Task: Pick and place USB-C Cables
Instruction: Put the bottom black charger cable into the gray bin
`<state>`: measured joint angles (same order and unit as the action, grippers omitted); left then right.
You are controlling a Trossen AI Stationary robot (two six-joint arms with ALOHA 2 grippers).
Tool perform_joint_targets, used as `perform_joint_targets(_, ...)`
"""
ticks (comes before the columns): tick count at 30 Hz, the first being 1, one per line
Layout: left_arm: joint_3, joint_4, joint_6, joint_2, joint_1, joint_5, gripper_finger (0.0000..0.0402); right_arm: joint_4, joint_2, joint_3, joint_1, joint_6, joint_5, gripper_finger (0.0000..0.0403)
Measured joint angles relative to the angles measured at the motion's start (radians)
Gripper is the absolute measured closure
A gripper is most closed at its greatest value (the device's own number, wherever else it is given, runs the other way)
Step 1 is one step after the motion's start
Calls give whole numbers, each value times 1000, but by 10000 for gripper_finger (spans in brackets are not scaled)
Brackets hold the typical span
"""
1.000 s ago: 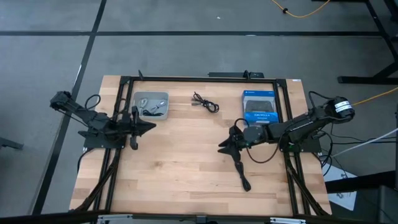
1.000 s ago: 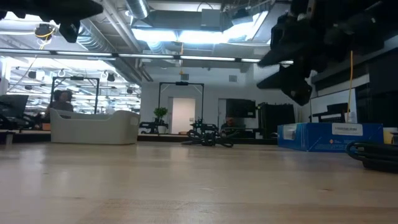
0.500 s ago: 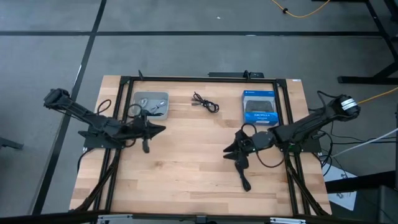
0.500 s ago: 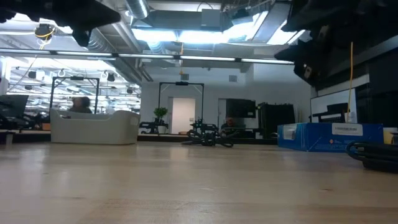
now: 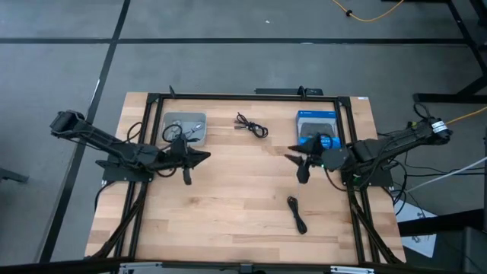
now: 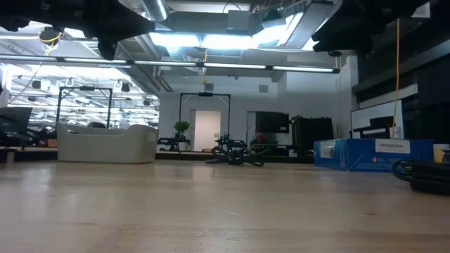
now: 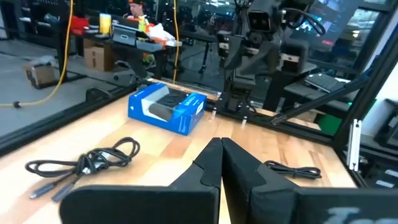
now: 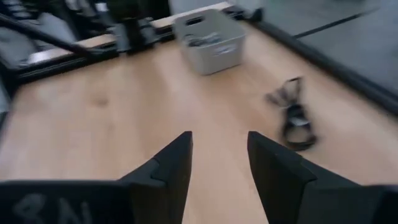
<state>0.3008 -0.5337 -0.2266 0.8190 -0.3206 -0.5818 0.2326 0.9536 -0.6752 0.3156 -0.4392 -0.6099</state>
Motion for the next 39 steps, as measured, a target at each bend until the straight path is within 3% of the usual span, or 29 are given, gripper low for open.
perform_joint_targets(8,0,-13,-81,52,5,8,401,269,-21,-10,-13,-150,-88,245)
perform_joint_targets(15,0,-19,-85,84,5,12,401,404,-18,-10,-13,-317,-88,245)
perform_joint_targets(23,0,-21,-85,113,5,24,401,405,-18,-10,17,-351,-69,245)
perform_joint_targets(32,0,-22,-85,113,5,24,401,468,-5,32,107,-564,-64,244)
perform_joint_targets(39,0,-21,-79,113,7,23,401,217,81,164,190,-778,100,244)
